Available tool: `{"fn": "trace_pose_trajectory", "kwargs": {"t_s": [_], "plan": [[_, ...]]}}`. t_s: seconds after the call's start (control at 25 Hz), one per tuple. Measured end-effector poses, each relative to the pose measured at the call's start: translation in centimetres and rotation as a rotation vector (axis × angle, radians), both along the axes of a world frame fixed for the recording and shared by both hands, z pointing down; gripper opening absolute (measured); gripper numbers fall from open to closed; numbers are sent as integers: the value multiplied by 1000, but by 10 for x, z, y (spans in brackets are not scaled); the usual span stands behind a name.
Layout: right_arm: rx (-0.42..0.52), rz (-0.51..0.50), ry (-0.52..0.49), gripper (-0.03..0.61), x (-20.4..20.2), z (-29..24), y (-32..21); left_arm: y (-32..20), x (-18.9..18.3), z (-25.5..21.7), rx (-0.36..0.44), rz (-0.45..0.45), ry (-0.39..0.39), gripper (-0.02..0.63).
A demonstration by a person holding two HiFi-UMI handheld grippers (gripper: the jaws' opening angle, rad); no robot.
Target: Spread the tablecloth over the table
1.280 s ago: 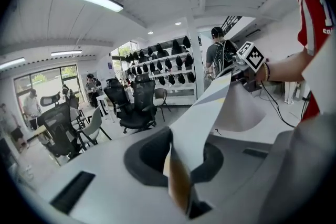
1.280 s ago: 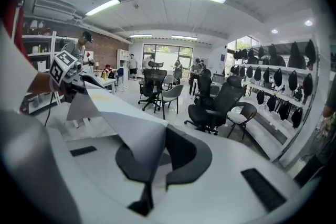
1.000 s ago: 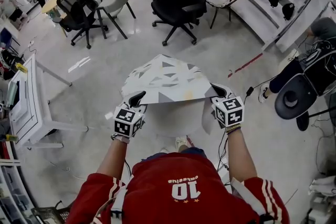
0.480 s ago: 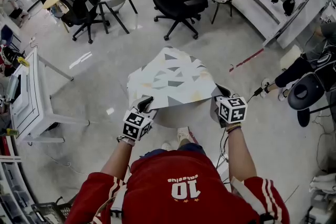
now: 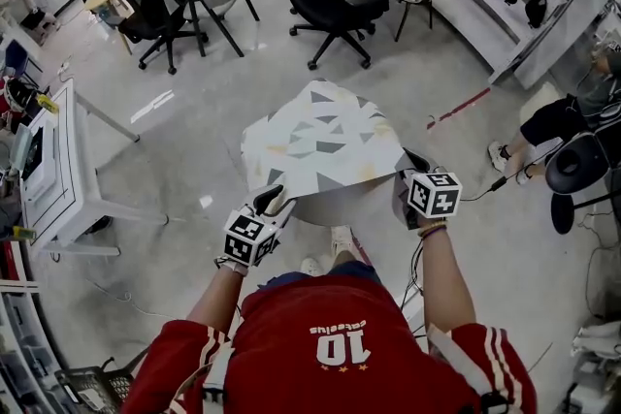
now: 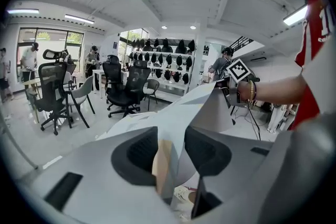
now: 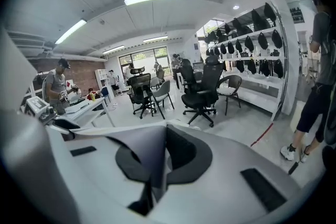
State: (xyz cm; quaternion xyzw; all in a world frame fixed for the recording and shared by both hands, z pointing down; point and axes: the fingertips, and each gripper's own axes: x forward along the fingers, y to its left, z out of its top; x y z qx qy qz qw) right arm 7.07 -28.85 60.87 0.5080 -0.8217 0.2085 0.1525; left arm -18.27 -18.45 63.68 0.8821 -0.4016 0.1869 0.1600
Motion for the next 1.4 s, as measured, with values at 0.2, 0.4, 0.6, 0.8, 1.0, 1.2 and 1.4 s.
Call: {"fn": "trace_pose_trajectory", "kwargs": {"t_s": [0.2,0.4,0.6,0.8,1.0,1.2,1.4], "plan": [[-2,5,-3,15,-6,1,4,21,-17,-18,55,-4,38,163],[-2,-3,28,17,-15,15,14,18,-38,-45,130,-45,99,161],[9,-17,83,17,-14,36,29,12,-39,-52,149,-37,118,161],[20,-37,151,17,-6,62,46,17,-24,-49,145,-9,129,161],[40,-49,218,18,0,84,56,14,-12,-51,146,9,133,158],[24,-26,215,23,8,109,71,14,-3,-53,136,27,125,156],[-54,-4,189,23,18,138,83,14,10,-50,122,53,115,156]]}}
